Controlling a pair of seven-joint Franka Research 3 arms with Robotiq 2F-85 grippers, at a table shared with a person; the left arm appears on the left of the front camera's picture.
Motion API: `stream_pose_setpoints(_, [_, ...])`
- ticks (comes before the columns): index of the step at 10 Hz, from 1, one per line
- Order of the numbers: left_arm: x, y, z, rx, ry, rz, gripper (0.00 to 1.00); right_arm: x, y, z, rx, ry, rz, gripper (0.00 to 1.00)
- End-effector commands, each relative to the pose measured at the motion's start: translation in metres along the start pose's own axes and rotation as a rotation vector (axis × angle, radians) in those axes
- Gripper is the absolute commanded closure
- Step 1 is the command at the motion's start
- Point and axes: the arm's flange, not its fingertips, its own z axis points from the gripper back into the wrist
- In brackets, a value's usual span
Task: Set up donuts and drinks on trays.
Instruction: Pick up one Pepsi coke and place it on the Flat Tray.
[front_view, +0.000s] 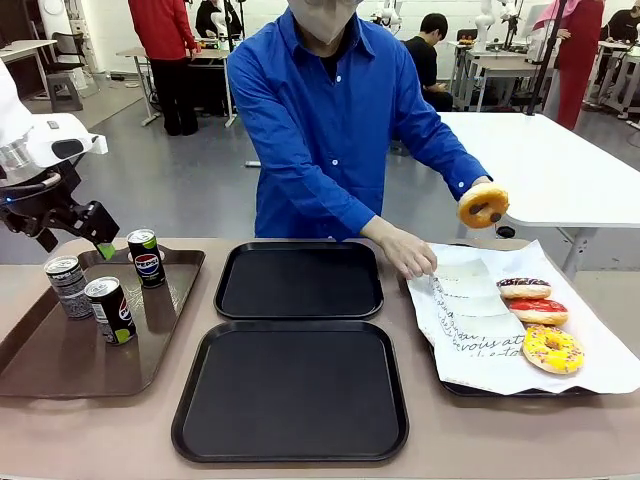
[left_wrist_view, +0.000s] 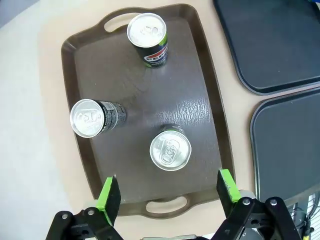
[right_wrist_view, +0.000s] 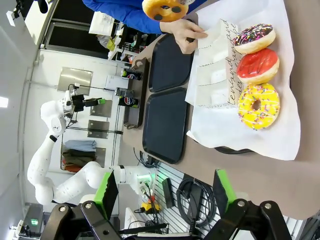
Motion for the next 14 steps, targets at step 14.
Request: stream_pose_setpoints(14, [0.043, 0.001, -0.056, -0.049, 0.273, 0.211, 0.0, 0.001, -0.001, 0.001, 0.019, -0.01, 0.017, 0.0])
